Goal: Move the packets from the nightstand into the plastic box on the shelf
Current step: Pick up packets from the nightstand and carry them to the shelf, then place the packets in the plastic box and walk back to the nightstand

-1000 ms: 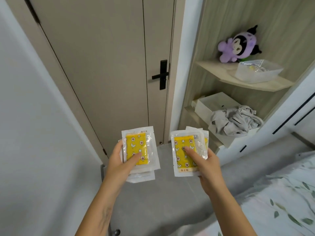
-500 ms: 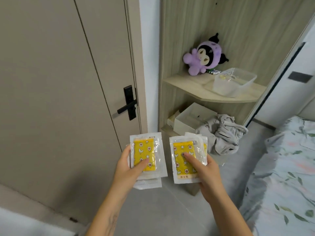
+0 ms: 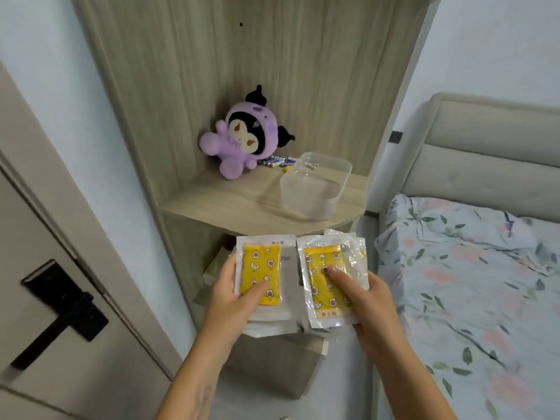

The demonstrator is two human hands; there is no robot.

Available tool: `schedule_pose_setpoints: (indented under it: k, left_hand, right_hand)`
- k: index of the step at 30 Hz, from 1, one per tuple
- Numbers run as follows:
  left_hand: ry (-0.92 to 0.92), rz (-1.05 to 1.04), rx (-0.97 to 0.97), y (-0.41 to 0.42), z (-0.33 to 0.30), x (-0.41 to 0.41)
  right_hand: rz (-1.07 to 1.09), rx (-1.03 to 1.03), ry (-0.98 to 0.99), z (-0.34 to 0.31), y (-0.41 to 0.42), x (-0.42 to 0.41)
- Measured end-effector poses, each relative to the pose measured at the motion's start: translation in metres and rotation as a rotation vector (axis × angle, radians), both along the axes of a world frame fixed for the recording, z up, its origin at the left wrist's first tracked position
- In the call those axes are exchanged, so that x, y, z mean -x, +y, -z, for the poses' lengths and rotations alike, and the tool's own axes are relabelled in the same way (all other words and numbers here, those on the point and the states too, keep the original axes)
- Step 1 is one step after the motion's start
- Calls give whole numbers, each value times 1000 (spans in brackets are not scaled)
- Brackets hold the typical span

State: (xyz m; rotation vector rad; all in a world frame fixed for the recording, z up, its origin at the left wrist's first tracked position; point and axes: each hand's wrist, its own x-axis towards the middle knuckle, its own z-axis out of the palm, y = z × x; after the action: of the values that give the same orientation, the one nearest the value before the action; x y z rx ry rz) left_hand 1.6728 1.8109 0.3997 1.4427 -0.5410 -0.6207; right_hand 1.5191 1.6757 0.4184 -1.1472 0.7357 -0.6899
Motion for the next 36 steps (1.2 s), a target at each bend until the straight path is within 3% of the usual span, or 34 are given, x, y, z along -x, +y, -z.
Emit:
schedule_pose_setpoints:
  k: [6,11,17,22,31,33,36]
  left_hand:
    - [12,120,71,-128,-27,-22]
    - [117,167,102,-183,-42,-32]
    - [264,261,102,-217,-54,-39]
    - [216,319,95,-235,-59,-51]
    - [185,219,0,-255,-61,-76]
    - [50,218,-38,-257,-64,-86]
    - [-473,41,-209,-257,-55,-117]
  right_hand:
    - [43,53,-28,-28,-86,-33]
    - [85,54,-68,-31,-128,-55]
    - [96,165,-5,-31,-140,-84]
    - [151,321,-8,-32,-141,-108]
    - [36,241,-38,-48,-179,-127]
    - [15,287,-8,-56,-197,-129]
    - [-51,377,110,-75,-236,-133]
